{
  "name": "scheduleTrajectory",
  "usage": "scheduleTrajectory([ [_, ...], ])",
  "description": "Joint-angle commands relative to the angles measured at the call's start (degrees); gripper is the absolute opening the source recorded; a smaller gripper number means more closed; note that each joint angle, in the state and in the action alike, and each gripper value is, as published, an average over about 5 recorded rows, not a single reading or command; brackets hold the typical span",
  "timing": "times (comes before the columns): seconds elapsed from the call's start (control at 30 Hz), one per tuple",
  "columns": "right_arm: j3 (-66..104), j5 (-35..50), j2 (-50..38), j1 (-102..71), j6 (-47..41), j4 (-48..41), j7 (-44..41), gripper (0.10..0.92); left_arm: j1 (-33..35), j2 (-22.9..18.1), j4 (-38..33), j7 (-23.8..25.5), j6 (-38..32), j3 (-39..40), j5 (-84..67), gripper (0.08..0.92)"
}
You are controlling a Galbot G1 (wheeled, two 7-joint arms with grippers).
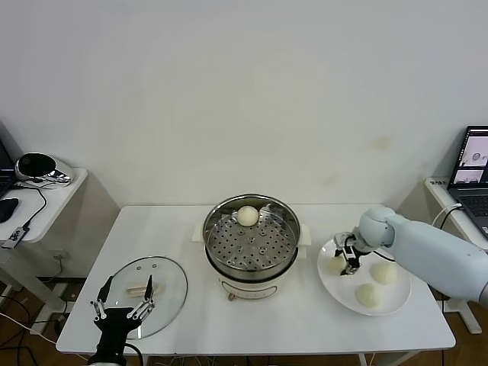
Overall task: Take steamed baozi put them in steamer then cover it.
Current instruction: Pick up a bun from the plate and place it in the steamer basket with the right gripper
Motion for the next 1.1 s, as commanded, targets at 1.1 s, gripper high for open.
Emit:
scheduleTrajectory([
  [1.1,-24.29,46.61,34.06,33.75,-23.58,4.47,14.54,0.594,-2.02,0.83,-0.25,0.01,0.16,-0.07,-0.31,0.823],
])
